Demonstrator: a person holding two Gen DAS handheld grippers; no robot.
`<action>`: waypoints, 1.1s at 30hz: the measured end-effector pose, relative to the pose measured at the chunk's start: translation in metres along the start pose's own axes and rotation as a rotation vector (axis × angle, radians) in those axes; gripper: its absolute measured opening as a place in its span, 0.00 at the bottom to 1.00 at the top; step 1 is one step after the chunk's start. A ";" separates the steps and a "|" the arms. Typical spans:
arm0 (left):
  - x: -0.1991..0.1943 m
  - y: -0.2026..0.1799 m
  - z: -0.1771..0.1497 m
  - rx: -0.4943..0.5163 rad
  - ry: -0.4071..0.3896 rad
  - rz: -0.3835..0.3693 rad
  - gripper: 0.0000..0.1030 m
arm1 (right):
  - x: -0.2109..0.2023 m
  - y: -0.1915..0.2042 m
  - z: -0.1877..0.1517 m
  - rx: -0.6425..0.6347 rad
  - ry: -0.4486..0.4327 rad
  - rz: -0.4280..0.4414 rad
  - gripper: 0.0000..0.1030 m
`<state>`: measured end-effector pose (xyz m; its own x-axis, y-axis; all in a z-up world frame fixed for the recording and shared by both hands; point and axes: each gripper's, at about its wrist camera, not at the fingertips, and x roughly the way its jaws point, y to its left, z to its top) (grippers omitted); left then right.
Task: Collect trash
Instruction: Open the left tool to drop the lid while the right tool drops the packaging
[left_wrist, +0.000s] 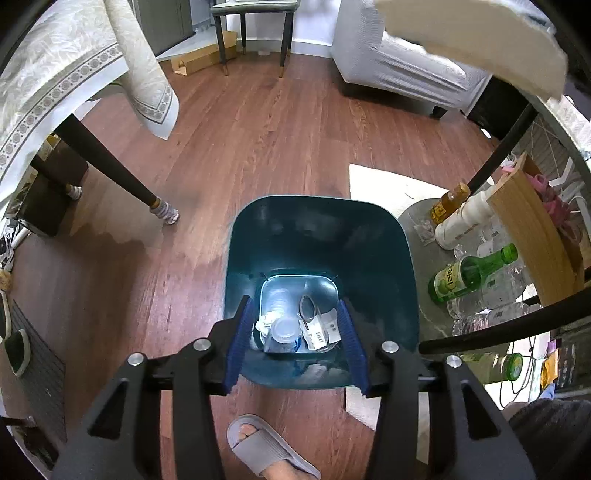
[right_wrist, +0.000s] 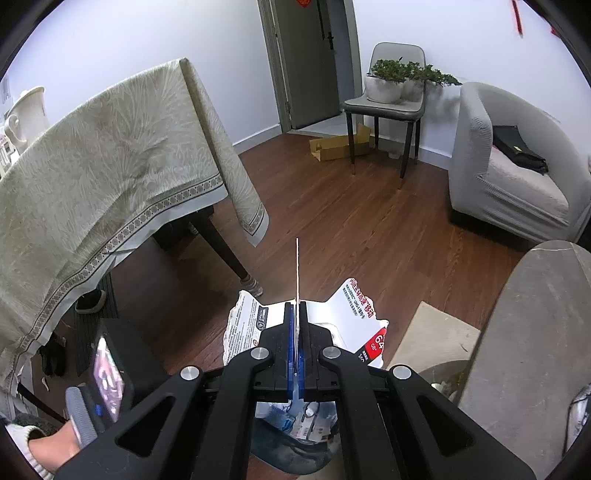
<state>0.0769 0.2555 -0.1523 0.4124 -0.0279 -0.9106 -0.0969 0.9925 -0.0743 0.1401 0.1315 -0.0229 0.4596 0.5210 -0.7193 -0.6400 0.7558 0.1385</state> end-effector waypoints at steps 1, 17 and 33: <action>-0.003 0.002 0.000 -0.001 -0.007 -0.002 0.49 | 0.003 0.001 0.000 -0.001 0.004 -0.001 0.01; -0.068 0.013 0.013 -0.027 -0.172 -0.032 0.51 | 0.056 0.009 -0.021 -0.007 0.117 -0.027 0.01; -0.132 0.008 0.031 -0.042 -0.322 -0.043 0.32 | 0.133 0.018 -0.088 -0.027 0.351 -0.041 0.01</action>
<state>0.0498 0.2711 -0.0197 0.6813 -0.0236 -0.7316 -0.1080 0.9853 -0.1324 0.1358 0.1791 -0.1757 0.2488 0.3188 -0.9146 -0.6437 0.7600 0.0898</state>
